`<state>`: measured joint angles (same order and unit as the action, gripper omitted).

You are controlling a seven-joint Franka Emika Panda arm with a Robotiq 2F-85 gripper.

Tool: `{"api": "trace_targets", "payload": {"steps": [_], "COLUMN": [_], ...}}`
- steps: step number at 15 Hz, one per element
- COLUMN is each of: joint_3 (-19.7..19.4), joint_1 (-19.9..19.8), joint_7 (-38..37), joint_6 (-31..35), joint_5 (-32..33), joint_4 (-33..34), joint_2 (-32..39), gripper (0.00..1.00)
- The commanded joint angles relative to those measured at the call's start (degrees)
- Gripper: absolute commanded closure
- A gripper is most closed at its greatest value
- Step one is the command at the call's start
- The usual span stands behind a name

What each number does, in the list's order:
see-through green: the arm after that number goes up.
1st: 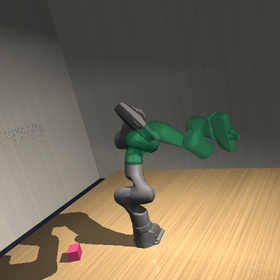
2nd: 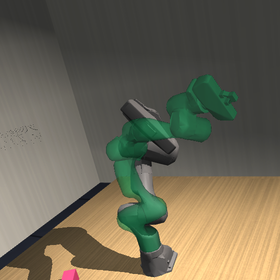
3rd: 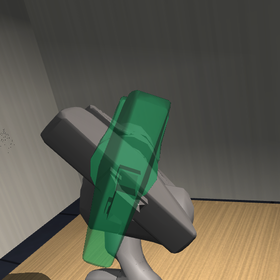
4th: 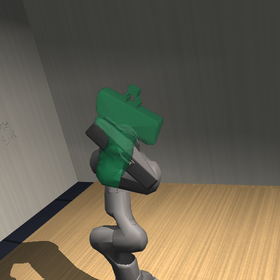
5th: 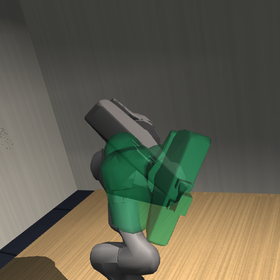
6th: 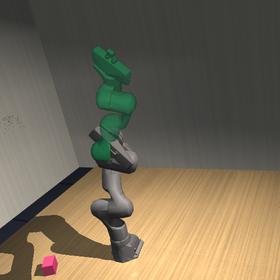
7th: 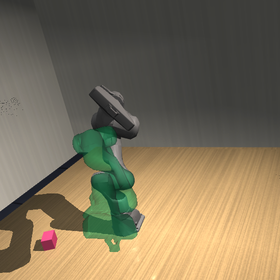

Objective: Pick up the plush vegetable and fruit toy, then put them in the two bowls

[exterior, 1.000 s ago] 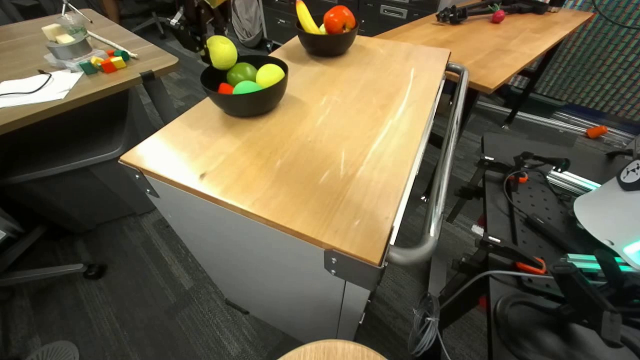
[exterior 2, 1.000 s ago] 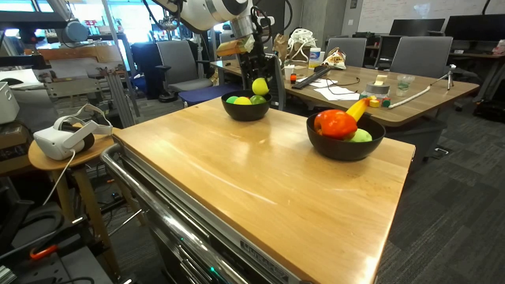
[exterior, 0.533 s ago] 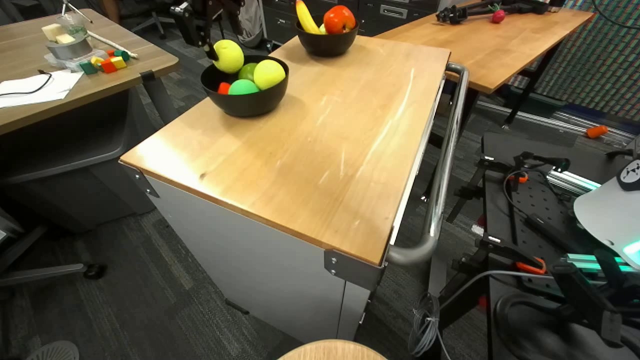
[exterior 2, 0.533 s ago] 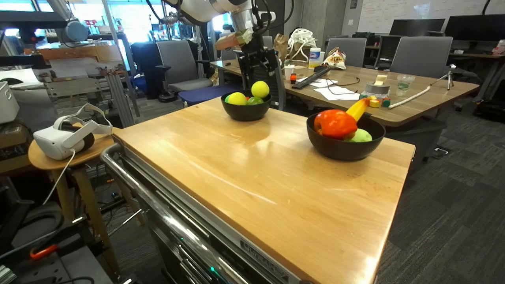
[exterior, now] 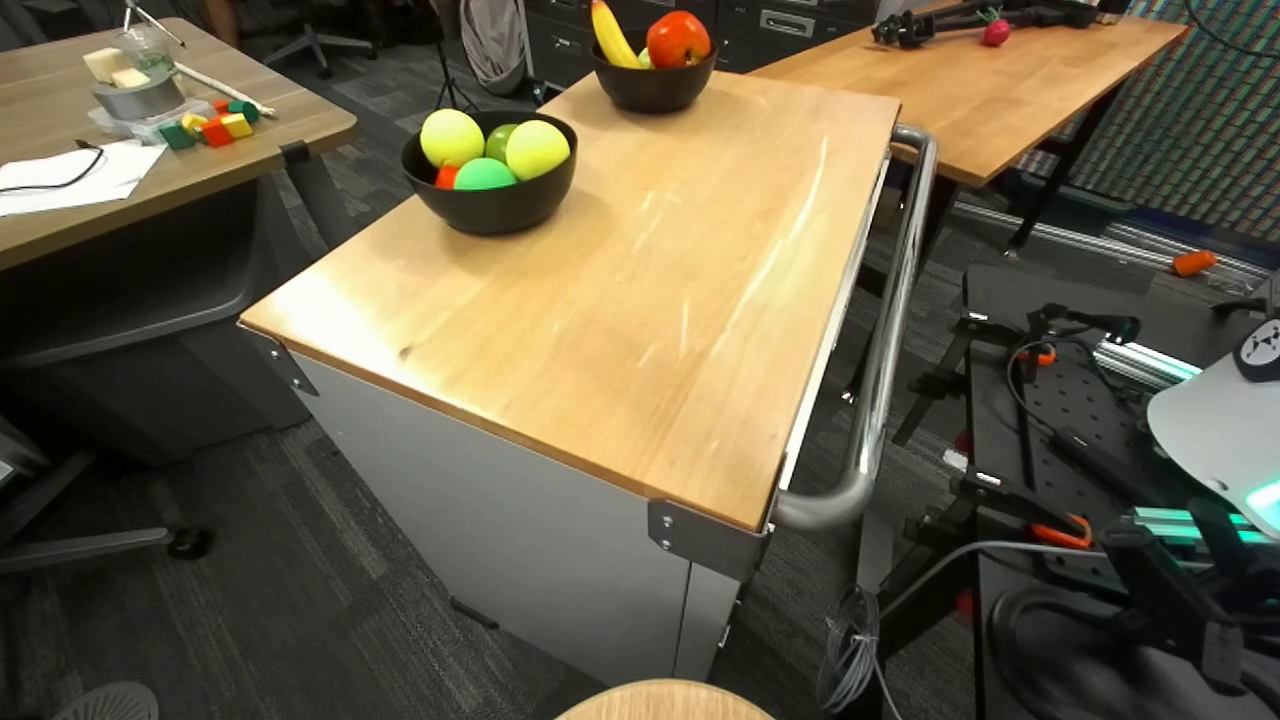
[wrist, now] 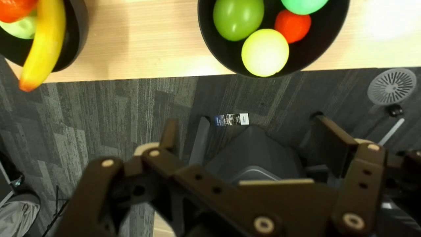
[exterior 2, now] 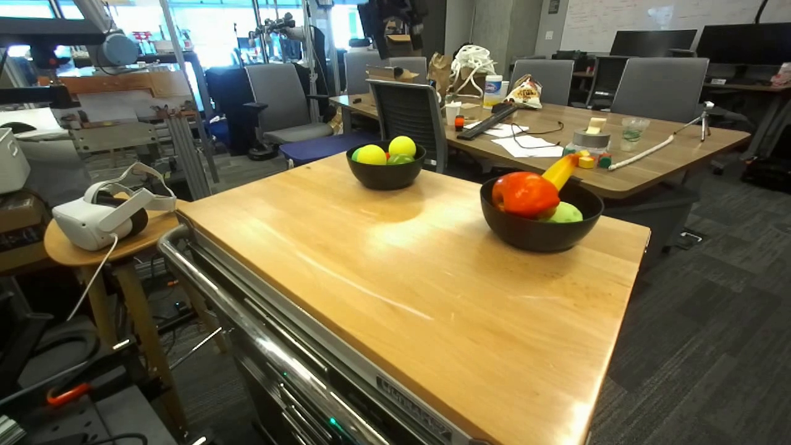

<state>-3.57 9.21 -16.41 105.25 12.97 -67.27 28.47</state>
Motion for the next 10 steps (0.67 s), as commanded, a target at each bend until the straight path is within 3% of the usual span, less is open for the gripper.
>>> {"api": "trace_targets", "payload": {"steps": [1, 10], "joint_3": [0.0, 0.1], "joint_1": [0.0, 0.0], "joint_7": [-0.3, -1.1], "joint_6": [0.1, 2.0], "joint_5": [-0.2, -0.3], "joint_4": [-1.3, -5.1], "joint_2": [-1.9, -3.7], "gripper": [0.0, 0.0]}}
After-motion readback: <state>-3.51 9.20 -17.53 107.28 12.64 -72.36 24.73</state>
